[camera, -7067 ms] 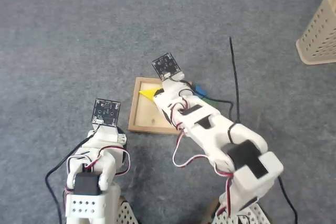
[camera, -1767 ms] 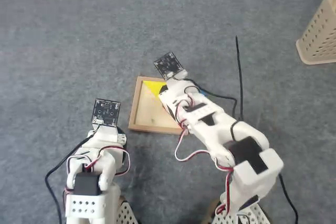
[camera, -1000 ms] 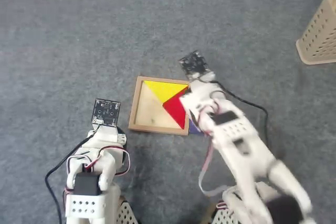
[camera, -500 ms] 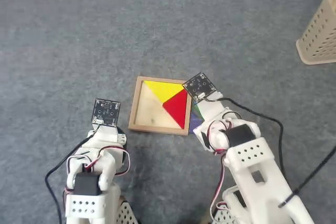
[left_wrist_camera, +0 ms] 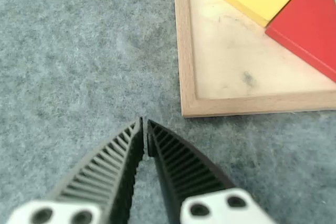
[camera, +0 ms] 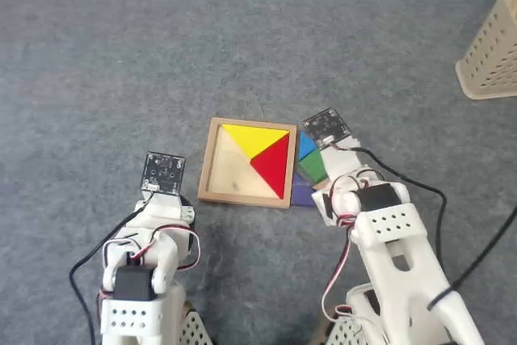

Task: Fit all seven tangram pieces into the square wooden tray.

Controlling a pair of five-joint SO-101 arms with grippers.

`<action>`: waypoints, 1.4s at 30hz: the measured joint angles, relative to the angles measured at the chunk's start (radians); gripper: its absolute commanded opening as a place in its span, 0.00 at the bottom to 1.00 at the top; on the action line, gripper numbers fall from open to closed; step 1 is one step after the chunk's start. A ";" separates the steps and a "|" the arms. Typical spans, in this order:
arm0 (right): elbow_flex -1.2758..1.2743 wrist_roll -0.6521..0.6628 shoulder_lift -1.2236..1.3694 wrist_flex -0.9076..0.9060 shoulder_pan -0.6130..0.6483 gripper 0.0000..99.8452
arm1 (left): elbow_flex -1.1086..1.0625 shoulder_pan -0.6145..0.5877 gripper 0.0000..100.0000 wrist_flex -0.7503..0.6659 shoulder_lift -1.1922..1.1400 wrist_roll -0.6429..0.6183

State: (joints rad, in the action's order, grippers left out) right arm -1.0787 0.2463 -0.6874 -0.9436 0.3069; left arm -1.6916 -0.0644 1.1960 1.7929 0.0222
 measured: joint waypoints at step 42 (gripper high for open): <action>0.046 0.663 0.213 -0.028 -0.112 0.20 | 0.000 0.000 0.01 0.000 0.000 0.000</action>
State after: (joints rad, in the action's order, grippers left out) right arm -1.0326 0.9091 -0.4741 -0.9712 0.1949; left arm -1.6916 -0.0644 1.1960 1.7929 0.0222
